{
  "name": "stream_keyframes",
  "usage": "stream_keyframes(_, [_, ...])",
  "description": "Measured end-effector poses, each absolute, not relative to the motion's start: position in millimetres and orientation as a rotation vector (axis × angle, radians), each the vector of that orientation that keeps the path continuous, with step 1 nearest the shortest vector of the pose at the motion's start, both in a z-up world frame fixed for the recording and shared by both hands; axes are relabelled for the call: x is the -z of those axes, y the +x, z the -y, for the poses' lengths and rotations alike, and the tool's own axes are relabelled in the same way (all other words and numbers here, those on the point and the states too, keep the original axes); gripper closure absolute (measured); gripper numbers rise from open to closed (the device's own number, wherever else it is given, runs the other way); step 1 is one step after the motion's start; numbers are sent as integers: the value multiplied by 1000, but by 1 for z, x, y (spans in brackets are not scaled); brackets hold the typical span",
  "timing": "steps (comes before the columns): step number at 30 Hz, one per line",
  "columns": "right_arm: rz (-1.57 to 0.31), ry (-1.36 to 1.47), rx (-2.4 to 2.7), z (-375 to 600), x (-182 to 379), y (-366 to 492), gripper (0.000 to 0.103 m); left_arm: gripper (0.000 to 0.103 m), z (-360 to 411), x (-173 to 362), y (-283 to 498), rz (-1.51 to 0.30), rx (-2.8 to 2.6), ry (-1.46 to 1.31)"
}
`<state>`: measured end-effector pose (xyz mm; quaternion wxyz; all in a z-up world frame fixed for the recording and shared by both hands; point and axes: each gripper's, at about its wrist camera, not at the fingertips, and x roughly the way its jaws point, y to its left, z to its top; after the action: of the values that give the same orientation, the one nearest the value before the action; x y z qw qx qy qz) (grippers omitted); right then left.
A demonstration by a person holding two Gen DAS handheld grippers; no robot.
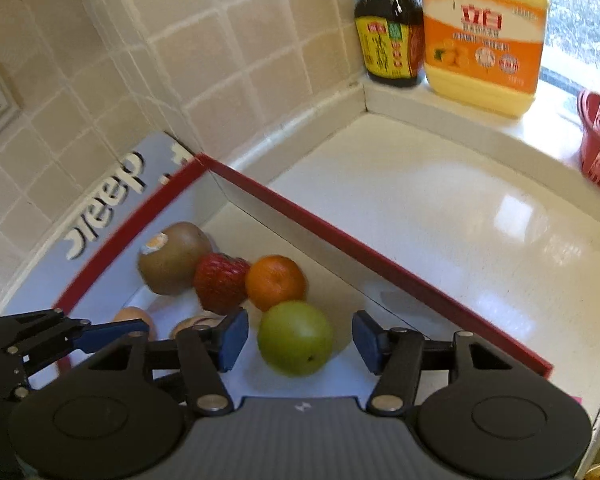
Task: Organize fruits
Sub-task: 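Place the striped fruit and green apple in the white box, opening both grippers, then grasp a large brown kiwi with the left gripper while the right gripper grasps a tangerine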
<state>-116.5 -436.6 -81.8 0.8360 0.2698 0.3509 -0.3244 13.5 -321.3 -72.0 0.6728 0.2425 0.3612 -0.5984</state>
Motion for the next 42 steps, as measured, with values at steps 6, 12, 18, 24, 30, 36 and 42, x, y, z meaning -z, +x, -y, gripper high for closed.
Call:
stream_keyframes(6, [-697, 533, 633, 411, 54, -117, 43, 28, 261, 32, 34, -726, 1256, 460])
stream_keyframes(12, [-707, 439, 469, 365, 29, -77, 43, 27, 176, -8, 82, -644, 1048, 353])
stream_keyframes(18, [-732, 357, 283, 303, 19, -17, 43, 26, 83, -22, 135, -668, 750, 220])
stream_keyframes(24, [-734, 233, 91, 231, 30, 44, 43, 26, 24, 15, 187, -855, 547, 64])
stream_keyframes(30, [-823, 97, -40, 179, 66, 92, 43, 26, 12, 73, 218, -1037, 531, -178])
stream_keyframes(36, [-945, 92, -79, 174, 104, 116, 43, 24, 31, 105, 228, -1110, 525, -260])
stream_keyframes(42, [-990, 132, -110, 182, 119, 123, 46, 22, 50, 116, 233, -1123, 547, -288])
